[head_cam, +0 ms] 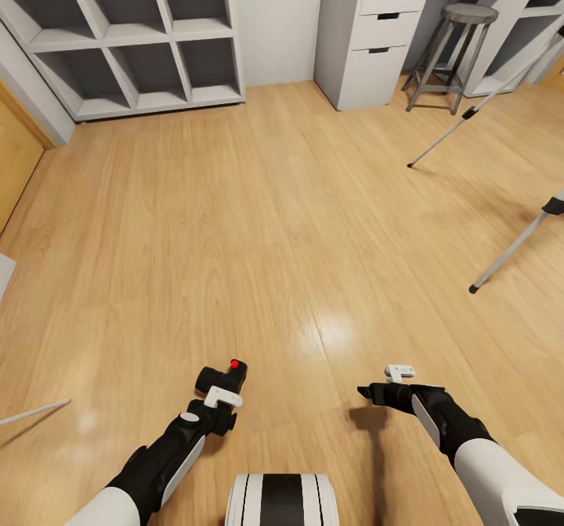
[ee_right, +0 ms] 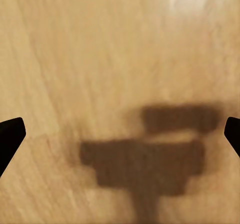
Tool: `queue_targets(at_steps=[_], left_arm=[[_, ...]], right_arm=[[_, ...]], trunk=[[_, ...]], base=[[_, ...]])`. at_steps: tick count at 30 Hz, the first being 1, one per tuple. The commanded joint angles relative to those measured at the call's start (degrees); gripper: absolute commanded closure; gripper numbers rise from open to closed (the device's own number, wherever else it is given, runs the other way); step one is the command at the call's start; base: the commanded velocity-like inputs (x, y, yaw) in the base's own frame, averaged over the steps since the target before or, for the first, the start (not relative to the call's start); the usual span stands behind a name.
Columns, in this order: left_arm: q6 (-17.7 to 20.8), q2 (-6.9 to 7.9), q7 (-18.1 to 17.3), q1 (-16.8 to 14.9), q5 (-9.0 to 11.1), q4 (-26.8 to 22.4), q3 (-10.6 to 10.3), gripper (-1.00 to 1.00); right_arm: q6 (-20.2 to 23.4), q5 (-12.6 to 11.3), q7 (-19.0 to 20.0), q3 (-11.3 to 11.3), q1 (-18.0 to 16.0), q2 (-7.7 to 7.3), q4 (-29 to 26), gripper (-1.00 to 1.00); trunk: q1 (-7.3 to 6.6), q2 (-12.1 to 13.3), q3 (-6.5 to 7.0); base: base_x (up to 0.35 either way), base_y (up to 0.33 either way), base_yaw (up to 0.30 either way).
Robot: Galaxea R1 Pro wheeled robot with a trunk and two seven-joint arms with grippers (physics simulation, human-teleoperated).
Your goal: Attach the digital camera to the camera tripod in the bedroom.
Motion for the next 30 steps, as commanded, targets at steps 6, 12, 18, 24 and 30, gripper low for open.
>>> queue_targets(at_steps=[6, 12, 18, 24, 30], left_arm=[[0.3, 0.05, 0.5, 0.0, 0.7, 0.0, -0.4, -1.0], [0.3, 0.02, 0.5, 0.0, 0.6, -0.1, -0.5, -1.0], [0.3, 0.02, 0.5, 0.0, 0.7, -0.1, -0.4, -1.0], [0.3, -0.04, 0.5, 0.0, 0.7, -0.1, -0.4, -1.0], [0.3, 0.0, 0.5, 0.0, 0.7, -0.1, -0.4, -1.0]], right_arm=[[0.4, -0.3, 0.2, -0.2, 0.0, -0.05, -0.1, -1.0], [0.4, -0.3, 0.2, -0.2, 0.0, -0.02, -0.1, -1.0], [0.5, -0.3, 0.2, -0.2, 0.0, 0.01, -0.1, -1.0], [0.4, -0.3, 0.2, -0.2, 0.0, 0.0, -0.1, -1.0], [0.4, -0.3, 0.2, -0.2, 0.0, -0.06, -0.1, -1.0]], trunk=[[-0.01, 0.0, -0.04], [-0.01, 0.0, -0.04], [-0.01, 0.0, -0.04], [-0.01, 0.0, -0.04], [-0.01, 0.0, -0.04]], base=[[0.001, 0.0, 0.0], [0.0, 0.0, 0.0], [0.0, 0.0, 0.0], [0.137, 0.0, 0.0], [0.149, 0.0, 0.0]])
